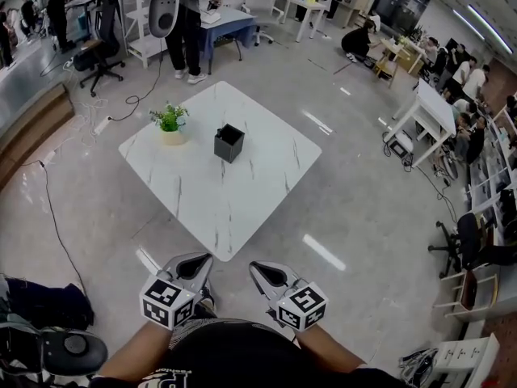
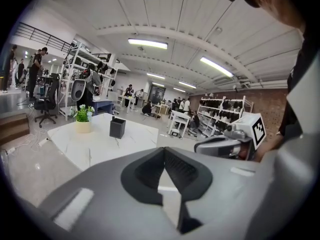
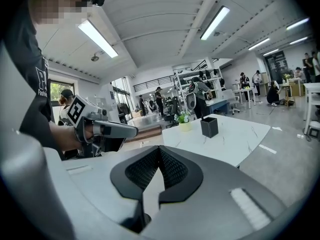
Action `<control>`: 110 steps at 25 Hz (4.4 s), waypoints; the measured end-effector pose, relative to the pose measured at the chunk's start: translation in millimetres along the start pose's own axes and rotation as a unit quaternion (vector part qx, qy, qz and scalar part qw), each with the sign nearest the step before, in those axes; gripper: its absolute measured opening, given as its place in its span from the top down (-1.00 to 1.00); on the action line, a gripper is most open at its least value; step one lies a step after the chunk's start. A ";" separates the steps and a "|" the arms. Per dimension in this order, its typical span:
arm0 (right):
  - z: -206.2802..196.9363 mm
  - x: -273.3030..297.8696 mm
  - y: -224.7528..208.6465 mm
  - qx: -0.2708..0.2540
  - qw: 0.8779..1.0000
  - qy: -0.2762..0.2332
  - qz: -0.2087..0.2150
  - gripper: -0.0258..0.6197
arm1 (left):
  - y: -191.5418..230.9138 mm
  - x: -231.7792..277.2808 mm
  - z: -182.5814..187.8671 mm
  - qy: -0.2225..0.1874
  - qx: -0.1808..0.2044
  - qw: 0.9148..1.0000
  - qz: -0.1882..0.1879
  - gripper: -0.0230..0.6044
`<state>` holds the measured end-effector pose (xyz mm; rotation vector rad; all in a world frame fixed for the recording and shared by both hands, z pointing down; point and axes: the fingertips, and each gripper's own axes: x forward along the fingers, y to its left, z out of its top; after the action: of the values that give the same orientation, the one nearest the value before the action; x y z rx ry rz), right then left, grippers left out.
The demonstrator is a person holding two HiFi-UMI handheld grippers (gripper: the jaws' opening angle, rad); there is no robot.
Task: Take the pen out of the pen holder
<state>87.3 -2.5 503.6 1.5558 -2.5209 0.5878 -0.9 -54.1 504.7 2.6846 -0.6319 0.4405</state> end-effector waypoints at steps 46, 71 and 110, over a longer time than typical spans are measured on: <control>88.1 173.8 -109.2 -0.008 0.999 0.011 -0.035 0.92 | 178.5 97.2 87.2 -0.003 0.001 1.000 -0.023 0.75; 104.8 166.0 -143.1 -0.036 0.997 0.018 0.066 0.92 | 153.6 112.6 100.1 -0.017 -0.015 0.997 0.075 0.75; 118.7 165.2 -141.1 -0.100 0.993 -0.002 0.059 0.76 | 147.9 117.6 100.0 -0.011 -0.014 0.998 0.057 0.75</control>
<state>146.6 -241.8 481.3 1.3484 -2.5956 0.3322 50.7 -261.4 497.6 2.6395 -0.7941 0.4280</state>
